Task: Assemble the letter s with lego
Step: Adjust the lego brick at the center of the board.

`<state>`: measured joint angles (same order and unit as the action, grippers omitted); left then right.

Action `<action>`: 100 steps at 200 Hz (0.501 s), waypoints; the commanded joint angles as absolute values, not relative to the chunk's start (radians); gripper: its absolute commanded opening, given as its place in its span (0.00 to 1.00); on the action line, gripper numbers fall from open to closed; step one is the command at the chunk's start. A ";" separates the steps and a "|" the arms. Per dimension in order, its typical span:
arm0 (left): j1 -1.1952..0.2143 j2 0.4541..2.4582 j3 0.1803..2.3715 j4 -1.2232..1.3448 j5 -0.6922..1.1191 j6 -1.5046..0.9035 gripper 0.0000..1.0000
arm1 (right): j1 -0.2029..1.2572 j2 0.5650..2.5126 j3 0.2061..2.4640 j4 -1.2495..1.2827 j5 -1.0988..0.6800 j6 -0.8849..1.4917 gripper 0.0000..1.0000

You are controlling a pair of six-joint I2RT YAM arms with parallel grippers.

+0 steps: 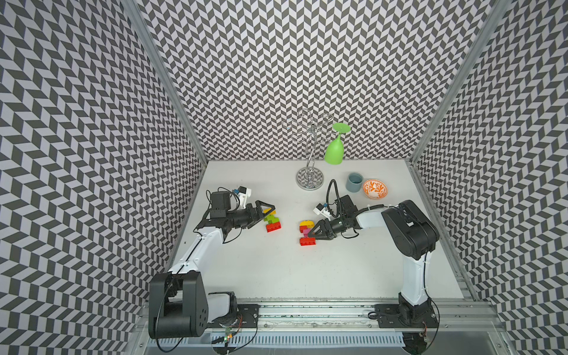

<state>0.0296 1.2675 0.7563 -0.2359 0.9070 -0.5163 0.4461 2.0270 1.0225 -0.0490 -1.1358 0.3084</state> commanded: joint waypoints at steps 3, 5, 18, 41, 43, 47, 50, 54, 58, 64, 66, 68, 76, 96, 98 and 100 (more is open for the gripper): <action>0.038 1.236 0.783 -0.256 0.905 -0.497 0.94 | 0.442 2.000 1.007 -0.097 -0.988 0.301 0.85; 0.038 1.234 0.784 -0.259 0.904 -0.497 0.94 | 0.439 1.995 1.006 -0.100 -0.984 0.301 0.91; 0.040 1.227 0.797 -0.278 0.888 -0.488 0.94 | 0.439 1.960 0.999 -0.128 -0.926 0.301 0.99; 0.042 1.213 0.829 -0.320 0.830 -0.472 0.96 | 0.442 1.890 0.985 -0.204 -0.786 0.298 0.99; 0.041 1.212 0.831 -0.324 0.825 -0.470 0.96 | 0.442 1.886 0.983 -0.210 -0.770 0.298 0.99; 0.041 1.209 0.838 -0.331 0.811 -0.467 0.97 | 0.443 1.873 0.978 -0.224 -0.741 0.299 0.99; 0.040 1.207 0.844 -0.337 0.801 -0.466 0.97 | 0.443 1.863 0.973 -0.231 -0.723 0.301 0.99; 0.041 1.205 0.848 -0.345 0.783 -0.463 0.98 | 0.445 1.851 0.964 -0.239 -0.703 0.303 0.99; 0.040 1.202 0.857 -0.353 0.763 -0.461 0.98 | 0.445 1.837 0.955 -0.245 -0.682 0.305 0.99; 0.039 1.196 0.866 -0.362 0.723 -0.460 1.00 | 0.444 1.812 0.939 -0.249 -0.645 0.316 0.99; 0.038 1.193 0.868 -0.363 0.708 -0.460 1.00 | 0.444 1.801 0.934 -0.250 -0.631 0.319 0.99; 0.036 1.191 0.870 -0.363 0.696 -0.460 1.00 | 0.445 1.793 0.926 -0.251 -0.618 0.323 0.99; 0.030 1.180 0.874 -0.359 0.639 -0.461 1.00 | 0.443 1.754 0.907 -0.256 -0.570 0.329 0.99; 0.012 1.152 0.892 -0.353 0.466 -0.463 1.00 | 0.443 1.615 0.883 -0.237 -0.423 0.310 0.99; 0.009 1.149 0.894 -0.350 0.446 -0.464 1.00 | 0.442 1.597 0.879 -0.231 -0.402 0.308 0.99; 0.006 1.145 0.894 -0.346 0.427 -0.466 1.00 | 0.442 1.578 0.876 -0.225 -0.380 0.303 0.99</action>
<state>0.0257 1.1873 0.8577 -0.3309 0.6678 -0.4835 0.4446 1.7275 0.9096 -0.2115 -0.6594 0.3149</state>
